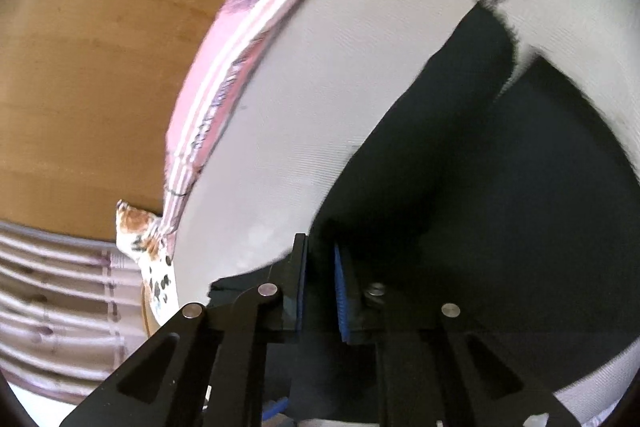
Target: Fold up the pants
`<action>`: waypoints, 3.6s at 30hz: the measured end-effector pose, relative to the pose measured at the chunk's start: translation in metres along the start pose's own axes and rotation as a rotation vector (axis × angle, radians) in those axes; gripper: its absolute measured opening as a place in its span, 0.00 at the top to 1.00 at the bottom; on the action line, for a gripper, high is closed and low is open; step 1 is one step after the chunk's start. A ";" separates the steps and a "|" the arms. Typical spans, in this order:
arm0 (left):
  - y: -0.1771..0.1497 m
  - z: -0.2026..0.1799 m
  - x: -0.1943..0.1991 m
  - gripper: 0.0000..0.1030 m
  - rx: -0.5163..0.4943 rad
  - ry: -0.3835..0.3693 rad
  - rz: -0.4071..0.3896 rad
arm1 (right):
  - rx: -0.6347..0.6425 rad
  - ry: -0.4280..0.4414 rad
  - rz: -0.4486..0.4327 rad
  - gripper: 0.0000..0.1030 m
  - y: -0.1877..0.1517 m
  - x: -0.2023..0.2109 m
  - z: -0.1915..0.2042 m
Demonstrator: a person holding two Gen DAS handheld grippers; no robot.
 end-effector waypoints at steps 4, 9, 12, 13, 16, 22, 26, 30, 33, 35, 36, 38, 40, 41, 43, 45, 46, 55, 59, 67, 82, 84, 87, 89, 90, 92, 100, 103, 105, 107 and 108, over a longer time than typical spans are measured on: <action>-0.001 0.028 -0.006 0.84 0.120 0.024 0.017 | 0.047 0.073 0.047 0.67 0.015 -0.047 0.036; -0.010 0.060 -0.022 0.84 0.270 -0.001 0.073 | 0.089 0.049 0.046 0.62 0.019 -0.055 0.037; -0.014 0.060 -0.026 0.84 0.268 -0.010 0.072 | 0.060 -0.001 0.024 0.62 0.018 -0.039 0.009; -0.014 0.058 -0.026 0.84 0.253 -0.003 0.064 | 0.027 -0.022 0.007 0.62 0.019 -0.031 -0.007; -0.015 0.055 -0.024 0.84 0.233 0.003 0.055 | -0.077 -0.038 -0.038 0.62 0.020 -0.012 -0.049; -0.009 0.057 -0.028 0.84 0.237 -0.008 0.056 | -0.149 -0.005 -0.047 0.63 0.023 -0.015 -0.079; -0.009 0.056 -0.028 0.84 0.230 -0.013 0.057 | -0.125 -0.011 -0.051 0.71 0.032 -0.027 -0.077; -0.008 0.054 -0.028 0.84 0.221 -0.004 0.057 | -0.123 -0.006 -0.078 0.89 0.040 -0.031 -0.078; -0.007 0.053 -0.028 0.84 0.216 0.004 0.056 | -0.089 0.006 -0.108 0.94 0.039 -0.025 -0.069; -0.007 0.052 -0.028 0.84 0.213 0.011 0.054 | -0.056 0.011 -0.124 0.95 0.037 -0.016 -0.058; -0.007 0.052 -0.028 0.84 0.211 0.013 0.053 | -0.044 0.011 -0.135 0.95 0.035 -0.009 -0.052; -0.006 0.050 -0.028 0.84 0.204 0.020 0.053 | -0.017 0.014 -0.165 0.95 0.033 0.007 -0.042; -0.003 0.046 -0.026 0.84 0.185 0.023 0.045 | 0.008 0.005 -0.212 0.96 0.028 0.033 -0.034; -0.002 0.044 -0.025 0.85 0.178 0.021 0.039 | 0.012 0.003 -0.235 0.96 0.025 0.045 -0.032; 0.000 0.037 -0.021 0.85 0.157 0.009 0.022 | 0.010 -0.019 -0.292 0.96 0.013 0.077 -0.033; 0.002 0.028 -0.018 0.85 0.122 0.006 0.007 | 0.007 -0.065 -0.336 0.96 -0.001 0.105 -0.040; 0.003 0.020 -0.017 0.85 0.089 0.001 -0.002 | -0.003 -0.109 -0.364 0.96 -0.012 0.122 -0.048; -0.003 -0.019 -0.025 0.85 -0.091 0.067 0.001 | -0.181 -0.281 -0.384 0.98 -0.075 0.154 -0.136; -0.004 -0.023 -0.024 0.85 -0.099 0.081 0.000 | -0.129 -0.297 -0.412 0.98 -0.073 0.161 -0.121; -0.008 -0.022 -0.020 0.78 -0.098 0.062 0.028 | -0.139 -0.374 -0.404 1.00 -0.079 0.158 -0.136; -0.046 0.151 0.040 0.54 0.375 0.291 -0.009 | 0.053 -0.420 -0.343 0.67 -0.059 0.147 -0.058; -0.061 0.182 0.043 0.54 0.444 0.375 0.009 | 0.126 -0.380 -0.260 0.67 -0.057 0.113 -0.033; -0.082 0.208 0.046 0.54 0.510 0.431 0.031 | 0.252 -0.300 -0.083 0.67 -0.057 0.045 0.007; -0.099 0.223 0.047 0.54 0.546 0.463 0.054 | 0.332 -0.251 0.062 0.67 -0.063 -0.012 0.034; -0.105 0.223 0.045 0.54 0.554 0.471 0.063 | 0.363 -0.218 0.127 0.67 -0.067 -0.040 0.048; -0.122 0.231 0.042 0.54 0.587 0.480 0.091 | 0.403 -0.166 0.241 0.67 -0.073 -0.086 0.067; -0.149 0.228 0.040 0.54 0.573 0.479 0.091 | 0.532 -0.040 0.594 0.65 -0.114 -0.248 0.130; -0.157 0.226 0.043 0.54 0.584 0.487 0.084 | 0.544 -0.034 0.649 0.61 -0.121 -0.283 0.134; -0.162 0.228 0.045 0.54 0.613 0.466 0.073 | 0.540 -0.046 0.687 0.61 -0.123 -0.300 0.131; -0.166 0.230 0.047 0.54 0.631 0.451 0.067 | 0.546 -0.043 0.693 0.61 -0.124 -0.310 0.128; -0.168 0.230 0.048 0.54 0.632 0.448 0.063 | 0.529 -0.016 0.712 0.61 -0.126 -0.315 0.127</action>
Point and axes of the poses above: each gripper's, at about its wrist camera, not at the fingertips, and x roughly against the way its jaws point, z to its left, y to its top, the point moved 2 cm from there along -x, roughly the way its jaws point, and after that the axes turned 14 degrees about y, right-handed, at the moved point
